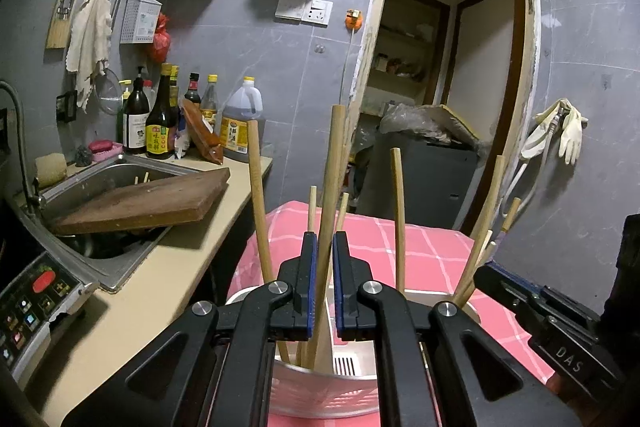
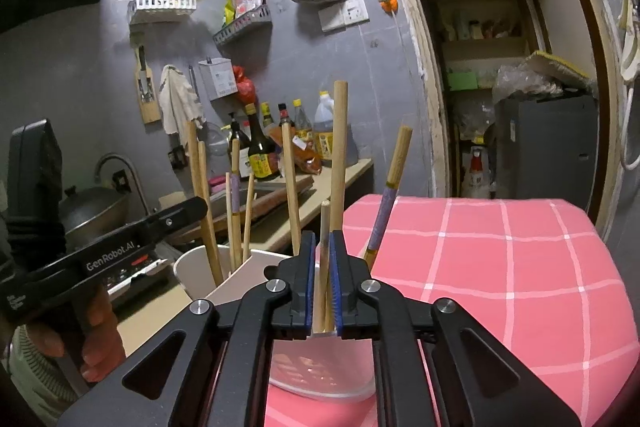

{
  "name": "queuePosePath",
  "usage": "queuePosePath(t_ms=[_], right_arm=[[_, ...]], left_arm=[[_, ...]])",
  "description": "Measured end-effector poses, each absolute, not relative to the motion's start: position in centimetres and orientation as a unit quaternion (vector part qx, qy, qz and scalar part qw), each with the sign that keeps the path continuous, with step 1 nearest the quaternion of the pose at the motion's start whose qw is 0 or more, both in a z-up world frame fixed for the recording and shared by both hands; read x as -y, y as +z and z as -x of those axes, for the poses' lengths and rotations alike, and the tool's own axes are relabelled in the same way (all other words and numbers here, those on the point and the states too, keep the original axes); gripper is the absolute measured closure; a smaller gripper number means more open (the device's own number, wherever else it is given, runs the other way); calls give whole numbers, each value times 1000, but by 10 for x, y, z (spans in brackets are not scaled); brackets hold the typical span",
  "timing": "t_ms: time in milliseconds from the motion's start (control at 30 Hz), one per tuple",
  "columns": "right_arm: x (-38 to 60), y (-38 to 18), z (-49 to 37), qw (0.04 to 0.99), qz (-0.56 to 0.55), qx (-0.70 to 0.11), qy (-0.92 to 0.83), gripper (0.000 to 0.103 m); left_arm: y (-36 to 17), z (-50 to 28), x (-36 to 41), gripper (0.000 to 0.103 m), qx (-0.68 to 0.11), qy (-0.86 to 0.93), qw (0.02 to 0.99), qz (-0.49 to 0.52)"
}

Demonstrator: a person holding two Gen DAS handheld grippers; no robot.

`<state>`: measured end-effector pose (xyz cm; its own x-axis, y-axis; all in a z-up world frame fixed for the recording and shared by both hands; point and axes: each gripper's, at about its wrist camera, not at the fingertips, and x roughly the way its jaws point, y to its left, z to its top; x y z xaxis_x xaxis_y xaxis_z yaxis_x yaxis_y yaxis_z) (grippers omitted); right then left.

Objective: Organize utensils
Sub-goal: 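Lower both held chopsticks into the white holder, then open both tools to release the chopsticks and pull back from the holder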

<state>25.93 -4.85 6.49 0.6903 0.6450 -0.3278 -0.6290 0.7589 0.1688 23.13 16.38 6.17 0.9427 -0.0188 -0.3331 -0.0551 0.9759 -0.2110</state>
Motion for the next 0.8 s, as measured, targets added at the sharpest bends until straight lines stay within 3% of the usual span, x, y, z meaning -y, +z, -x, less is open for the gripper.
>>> queuePosePath(t_ms=[133, 233, 333, 467, 533, 667, 800], right_arm=[[54, 69, -252, 927, -20, -165, 337, 82], [59, 74, -247, 933, -20, -146, 328, 81], [66, 76, -242, 938, -23, -132, 320, 81], [76, 82, -234, 946, -22, -113, 303, 77], [81, 83, -230, 948, -24, -108, 298, 71], [99, 87, -217, 954, -28, -98, 284, 61], [119, 88, -203, 958, -35, -96, 269, 52]], left_arm=[[65, -226, -162, 88, -157, 9, 981, 112], [70, -220, -160, 77, -141, 10, 983, 115], [74, -213, -158, 75, -128, 16, 985, 115], [77, -203, -150, 64, -114, 17, 987, 114], [78, -198, -146, 63, -112, 15, 987, 111], [77, -189, -135, 47, -110, 8, 987, 115], [74, -180, -120, 45, -115, 2, 987, 112]])
